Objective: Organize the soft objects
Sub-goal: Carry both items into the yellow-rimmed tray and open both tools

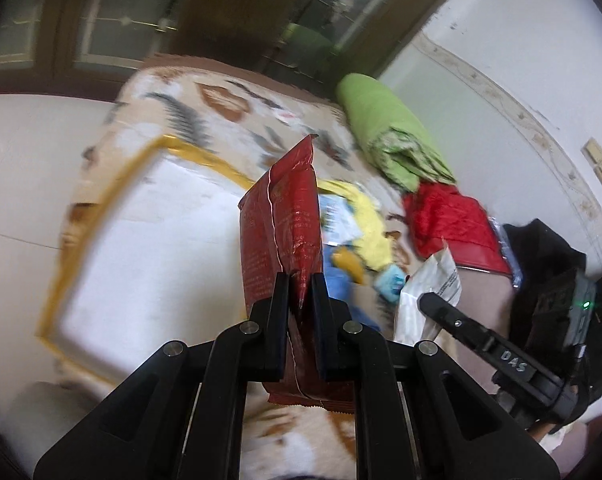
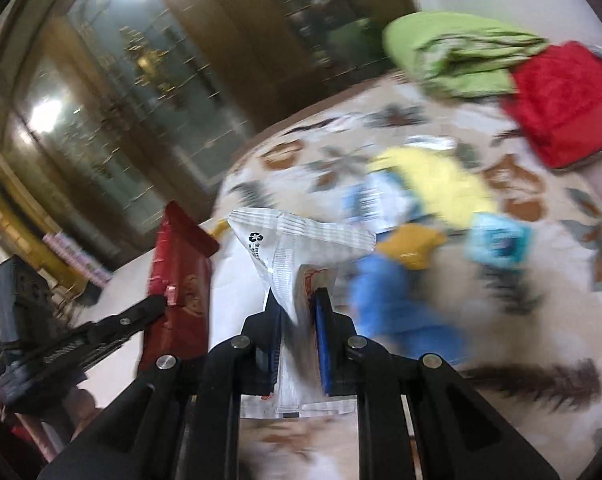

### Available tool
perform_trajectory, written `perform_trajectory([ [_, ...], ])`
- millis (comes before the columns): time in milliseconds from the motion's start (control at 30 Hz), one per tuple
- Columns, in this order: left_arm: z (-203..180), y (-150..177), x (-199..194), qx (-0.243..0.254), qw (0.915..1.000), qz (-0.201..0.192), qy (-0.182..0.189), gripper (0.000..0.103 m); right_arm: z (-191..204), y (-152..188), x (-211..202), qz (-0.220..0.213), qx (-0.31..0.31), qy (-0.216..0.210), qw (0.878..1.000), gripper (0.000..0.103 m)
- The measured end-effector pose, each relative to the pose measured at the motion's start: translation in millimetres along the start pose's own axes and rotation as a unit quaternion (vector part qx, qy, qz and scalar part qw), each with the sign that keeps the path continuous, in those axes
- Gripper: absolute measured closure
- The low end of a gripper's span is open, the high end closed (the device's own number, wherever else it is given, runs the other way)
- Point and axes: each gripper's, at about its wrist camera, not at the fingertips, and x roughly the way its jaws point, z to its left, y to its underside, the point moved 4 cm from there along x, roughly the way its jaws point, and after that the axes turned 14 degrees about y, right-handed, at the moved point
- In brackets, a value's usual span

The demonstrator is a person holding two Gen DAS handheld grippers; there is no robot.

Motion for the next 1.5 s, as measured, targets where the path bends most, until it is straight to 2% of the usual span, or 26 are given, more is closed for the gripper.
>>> perform_trajectory([
  [167,48,-4,-30,0.003,0.9980,-0.005,-0.064,0.094,73,10,35,0.034,-0.044,-0.034,0.998,0.089],
  [267,82,-6,-29,-0.016,0.9968,0.007,-0.078,0.094,107,25,79,0.072,-0.055,-0.028,0.995,0.089],
  [400,108,-1,-13,-0.016,0.9945,0.033,-0.098,0.093,126,49,117,0.102,-0.059,-0.013,0.993,0.089],
  [600,123,12,17,-0.004,0.9898,0.080,-0.117,0.093,122,81,146,0.137,-0.082,0.038,0.986,0.089],
  [800,114,10,37,0.025,0.9861,0.102,-0.129,0.093,100,69,148,0.116,-0.094,0.084,0.985,0.089],
  [867,113,10,45,0.026,0.9857,0.110,-0.125,0.093,93,66,152,0.119,-0.101,0.080,0.984,0.090],
  [1067,117,10,61,0.056,0.9788,0.126,-0.151,0.093,93,68,151,0.125,-0.115,0.082,0.982,0.089],
  [1100,118,13,59,0.056,0.9789,0.127,-0.150,0.093,94,67,152,0.126,-0.114,0.082,0.982,0.089],
  [1167,121,18,56,0.046,0.9823,0.134,-0.122,0.093,97,69,151,0.121,-0.116,0.082,0.982,0.088],
  [1233,124,18,48,0.017,0.9882,0.123,-0.089,0.092,102,69,152,0.123,-0.116,0.067,0.983,0.084],
  [1333,128,16,41,0.001,0.9911,0.109,-0.076,0.092,107,70,154,0.119,-0.108,0.053,0.986,0.079],
  [1400,128,17,38,-0.007,0.9926,0.106,-0.060,0.089,109,72,152,0.125,-0.103,0.035,0.986,0.072],
  [1467,125,16,35,-0.006,0.9935,0.096,-0.061,0.082,108,72,145,0.122,-0.097,0.019,0.988,0.048],
  [1500,122,15,31,-0.001,0.9941,0.087,-0.066,0.076,107,71,141,0.118,-0.094,0.016,0.988,0.045],
])
